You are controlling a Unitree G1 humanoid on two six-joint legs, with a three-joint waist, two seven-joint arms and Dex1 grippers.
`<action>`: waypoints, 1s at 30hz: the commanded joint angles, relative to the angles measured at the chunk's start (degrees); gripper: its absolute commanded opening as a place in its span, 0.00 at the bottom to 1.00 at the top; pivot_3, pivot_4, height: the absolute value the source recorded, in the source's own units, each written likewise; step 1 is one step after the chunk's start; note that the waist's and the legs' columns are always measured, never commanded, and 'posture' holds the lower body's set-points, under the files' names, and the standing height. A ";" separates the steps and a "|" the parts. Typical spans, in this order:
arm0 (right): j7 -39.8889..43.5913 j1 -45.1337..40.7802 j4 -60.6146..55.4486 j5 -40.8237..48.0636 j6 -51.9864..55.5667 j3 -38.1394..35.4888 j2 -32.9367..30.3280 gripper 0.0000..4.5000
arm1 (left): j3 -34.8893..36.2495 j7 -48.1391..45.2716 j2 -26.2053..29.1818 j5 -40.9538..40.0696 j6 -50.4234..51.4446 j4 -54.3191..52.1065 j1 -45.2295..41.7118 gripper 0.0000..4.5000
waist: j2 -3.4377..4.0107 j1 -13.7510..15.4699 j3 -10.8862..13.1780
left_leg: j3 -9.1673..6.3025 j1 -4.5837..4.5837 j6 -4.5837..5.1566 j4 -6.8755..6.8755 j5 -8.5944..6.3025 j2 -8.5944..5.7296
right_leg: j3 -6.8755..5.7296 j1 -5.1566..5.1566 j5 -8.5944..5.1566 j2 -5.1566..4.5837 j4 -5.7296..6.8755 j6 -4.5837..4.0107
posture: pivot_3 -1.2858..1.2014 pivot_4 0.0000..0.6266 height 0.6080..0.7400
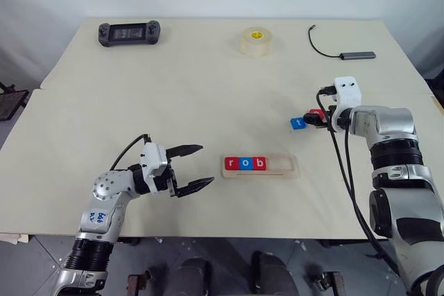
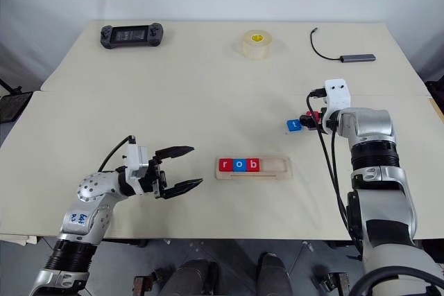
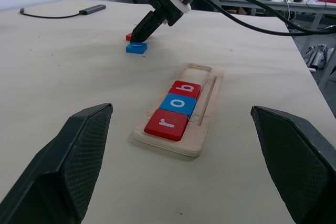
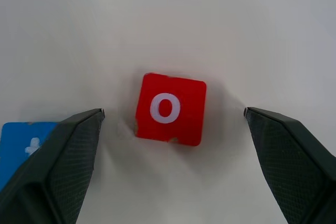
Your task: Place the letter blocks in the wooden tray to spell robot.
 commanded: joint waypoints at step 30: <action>-8.90 37.75 -80.94 7.10 44.00 -21.22 8.39 0.32 | -1.03 -7.19 -0.37 -0.60 -1.76 4.78 -7.00 1.00 | 0.00 0.42 -0.01 | 0.03 0.01 0.00 0.00 0.00 -0.04 | 0.15 -0.03 0.00 -0.01 0.08 0.00 | 0.52 0.24 1.00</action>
